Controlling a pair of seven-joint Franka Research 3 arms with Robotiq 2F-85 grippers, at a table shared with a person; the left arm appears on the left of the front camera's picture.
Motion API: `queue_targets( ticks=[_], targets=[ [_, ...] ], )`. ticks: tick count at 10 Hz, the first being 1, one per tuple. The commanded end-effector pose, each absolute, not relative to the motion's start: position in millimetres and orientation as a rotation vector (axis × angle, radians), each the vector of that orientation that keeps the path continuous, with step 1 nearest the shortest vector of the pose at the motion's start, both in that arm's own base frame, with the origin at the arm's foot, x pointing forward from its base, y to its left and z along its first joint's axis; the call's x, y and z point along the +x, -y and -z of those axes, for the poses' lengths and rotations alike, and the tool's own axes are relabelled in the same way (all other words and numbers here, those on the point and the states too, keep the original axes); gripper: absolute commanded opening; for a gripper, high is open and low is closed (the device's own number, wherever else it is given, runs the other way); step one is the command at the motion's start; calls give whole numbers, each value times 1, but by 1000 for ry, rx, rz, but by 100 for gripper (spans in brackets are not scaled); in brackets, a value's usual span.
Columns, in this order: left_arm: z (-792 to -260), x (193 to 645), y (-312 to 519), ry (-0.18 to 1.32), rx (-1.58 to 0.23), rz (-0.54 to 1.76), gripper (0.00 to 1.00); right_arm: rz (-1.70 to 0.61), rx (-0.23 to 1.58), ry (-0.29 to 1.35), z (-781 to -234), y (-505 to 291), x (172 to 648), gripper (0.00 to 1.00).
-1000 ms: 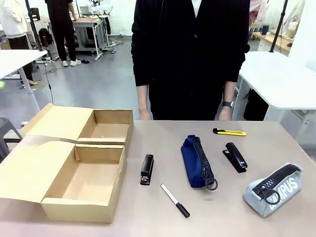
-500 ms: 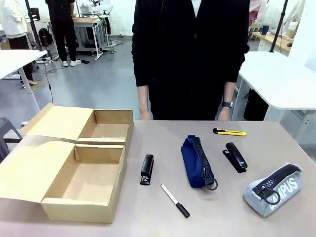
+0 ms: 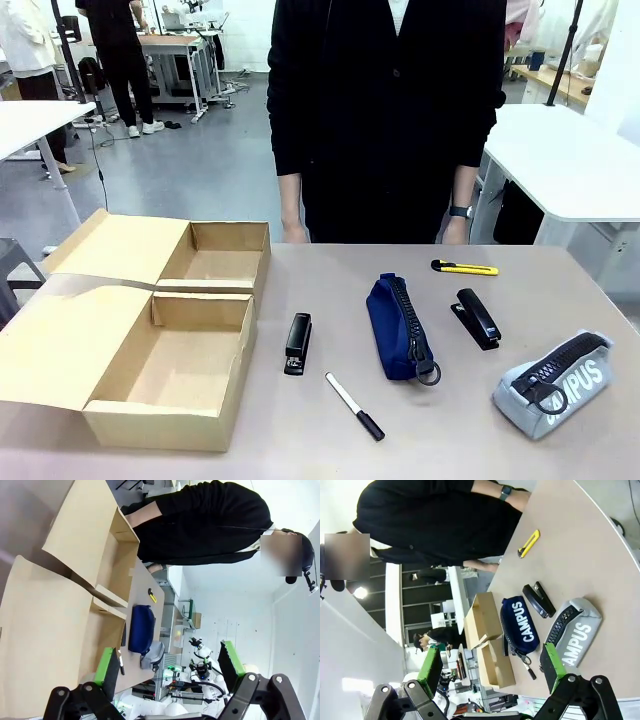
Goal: Place items inside the box.
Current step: Pick up a Pencil pouch or Stapler and place it inside the Mailer Box closest to the robot.
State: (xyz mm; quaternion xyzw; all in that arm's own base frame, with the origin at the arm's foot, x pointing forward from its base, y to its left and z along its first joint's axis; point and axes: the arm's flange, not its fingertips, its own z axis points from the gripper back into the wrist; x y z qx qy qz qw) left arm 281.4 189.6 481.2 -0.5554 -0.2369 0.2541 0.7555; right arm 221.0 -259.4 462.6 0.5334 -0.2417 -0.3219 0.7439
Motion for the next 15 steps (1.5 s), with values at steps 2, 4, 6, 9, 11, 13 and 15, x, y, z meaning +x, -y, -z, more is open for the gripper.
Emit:
queue_targets(
  ticks=[2,4,6,9,11,13,15],
  targets=[
    [-482,281,-190,523,-1203,-531,100,705,1168,530,-463,259,221,100],
    [-482,281,-190,523,-1203,-531,100,552,970,552,-479,210,245,100],
    [-482,281,-190,523,-1203,-531,100,363,809,514,-489,155,272,100],
    [-482,281,-190,523,-1203,-531,100,214,702,512,-493,113,295,100],
    [-482,281,-190,523,-1203,-531,100,309,935,497,-496,187,272,100],
    [-482,281,-190,523,-1203,-531,100,432,1238,527,-486,278,227,100],
    [-482,281,-190,523,-1203,-531,100,548,1522,550,-459,325,194,100]
  ],
)
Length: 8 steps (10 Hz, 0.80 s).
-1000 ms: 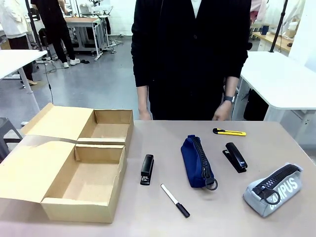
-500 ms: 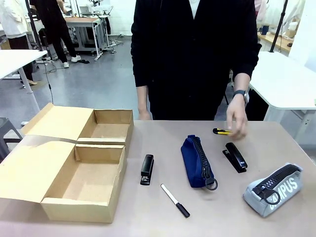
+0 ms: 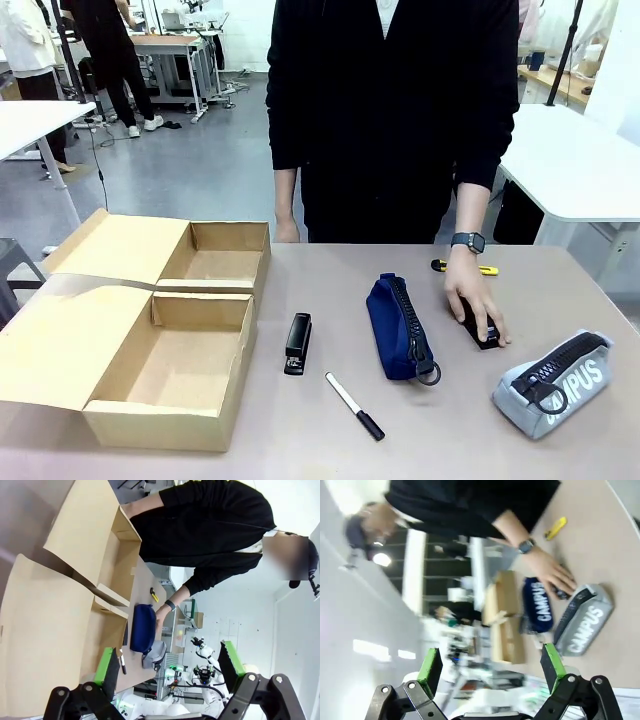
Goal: Place items inside the box.
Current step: Pick up a Pencil pouch or Stapler and place it inside the Mailer Box closest to the robot.
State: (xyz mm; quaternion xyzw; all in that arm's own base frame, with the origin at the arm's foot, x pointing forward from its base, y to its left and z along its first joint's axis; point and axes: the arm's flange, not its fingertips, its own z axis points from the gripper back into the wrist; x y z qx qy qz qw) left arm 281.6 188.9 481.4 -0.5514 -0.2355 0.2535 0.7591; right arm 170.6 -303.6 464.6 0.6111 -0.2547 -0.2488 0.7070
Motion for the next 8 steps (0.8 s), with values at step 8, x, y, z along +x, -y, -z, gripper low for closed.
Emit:
queue_targets(
  ticks=[8],
  targets=[
    [-482,281,-190,523,-1203,-531,100,495,1382,471,-451,290,214,100]
  ],
)
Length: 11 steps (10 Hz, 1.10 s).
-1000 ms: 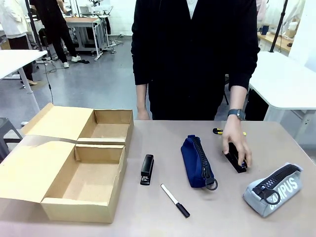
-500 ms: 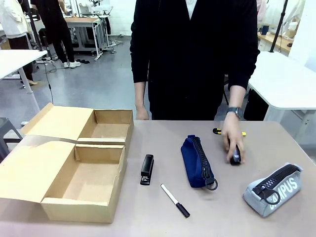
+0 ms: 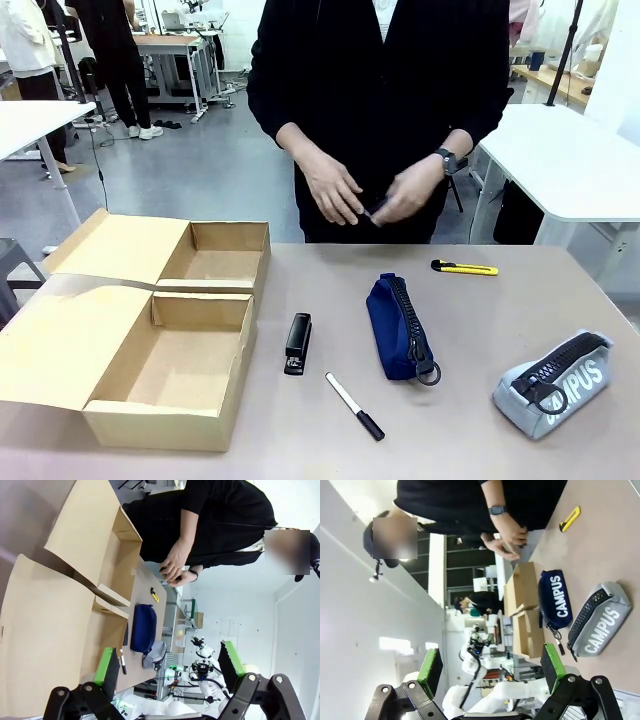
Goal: Place items inside the box.
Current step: Pick up a Pencil pouch or Stapler and place it inside the Mailer Box closest to the robot.
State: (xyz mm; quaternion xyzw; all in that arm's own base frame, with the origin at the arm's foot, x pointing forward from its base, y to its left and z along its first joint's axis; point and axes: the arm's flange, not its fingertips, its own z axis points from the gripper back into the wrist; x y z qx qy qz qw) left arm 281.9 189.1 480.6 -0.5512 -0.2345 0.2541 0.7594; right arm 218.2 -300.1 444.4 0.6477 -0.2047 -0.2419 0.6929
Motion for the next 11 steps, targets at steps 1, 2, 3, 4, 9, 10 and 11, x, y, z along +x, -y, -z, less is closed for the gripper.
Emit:
queue_targets(
  ticks=[1,2,3,4,9,10,11],
  targets=[
    [-482,281,-190,523,-1203,-531,100,462,1329,443,-456,277,220,100],
    [-482,281,-190,523,-1203,-531,100,380,1259,406,-461,259,229,100],
    [-482,281,-190,523,-1203,-531,100,191,1097,351,-466,231,239,100],
    [-482,281,-190,523,-1203,-531,100,-164,932,305,-468,202,244,100],
    [-482,281,-190,523,-1203,-531,100,-1293,598,81,-466,105,261,100],
    [-482,281,-190,523,-1203,-531,100,-1478,649,121,-465,93,267,100],
    [-482,281,-190,523,-1203,-531,100,-1698,731,209,-463,83,274,100]
  ],
)
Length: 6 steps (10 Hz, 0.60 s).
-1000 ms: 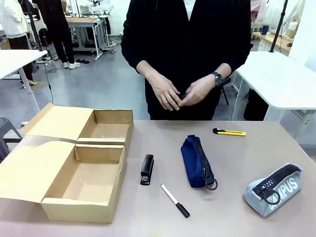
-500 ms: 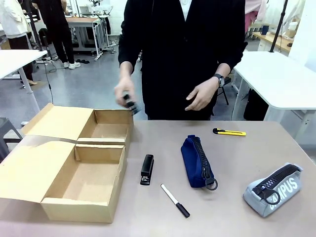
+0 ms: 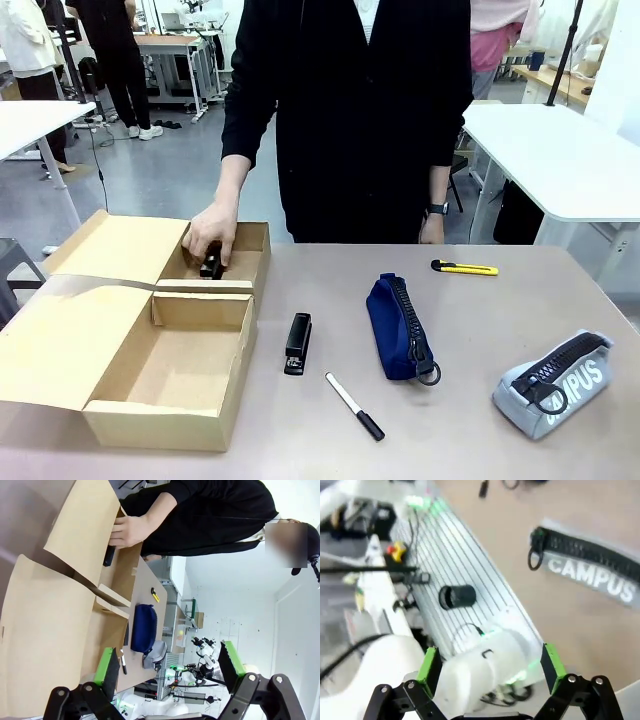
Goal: Place items inside the box.
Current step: Pick up a Pencil pouch or Stapler and place it inside the Mailer Box closest to the robot.
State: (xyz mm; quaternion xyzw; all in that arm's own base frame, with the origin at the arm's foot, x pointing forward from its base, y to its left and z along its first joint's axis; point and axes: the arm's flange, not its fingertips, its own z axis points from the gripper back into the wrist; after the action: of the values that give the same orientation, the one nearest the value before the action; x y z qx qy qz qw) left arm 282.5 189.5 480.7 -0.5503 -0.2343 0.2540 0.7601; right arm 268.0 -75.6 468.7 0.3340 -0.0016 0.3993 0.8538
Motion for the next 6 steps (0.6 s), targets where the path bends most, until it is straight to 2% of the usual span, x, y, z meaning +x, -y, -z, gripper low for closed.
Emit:
queue_targets(
  ticks=[1,2,3,6],
  targets=[
    [-482,281,-190,523,-1203,-531,100,-1899,798,308,-461,72,281,100],
    [-482,281,-190,523,-1203,-531,100,-2005,812,431,-460,55,289,100],
    [-482,281,-190,523,-1203,-531,100,-2008,754,469,-460,37,294,100],
    [-482,281,-190,523,-1203,-531,100,-2039,242,458,-461,-17,262,100]
  ],
)
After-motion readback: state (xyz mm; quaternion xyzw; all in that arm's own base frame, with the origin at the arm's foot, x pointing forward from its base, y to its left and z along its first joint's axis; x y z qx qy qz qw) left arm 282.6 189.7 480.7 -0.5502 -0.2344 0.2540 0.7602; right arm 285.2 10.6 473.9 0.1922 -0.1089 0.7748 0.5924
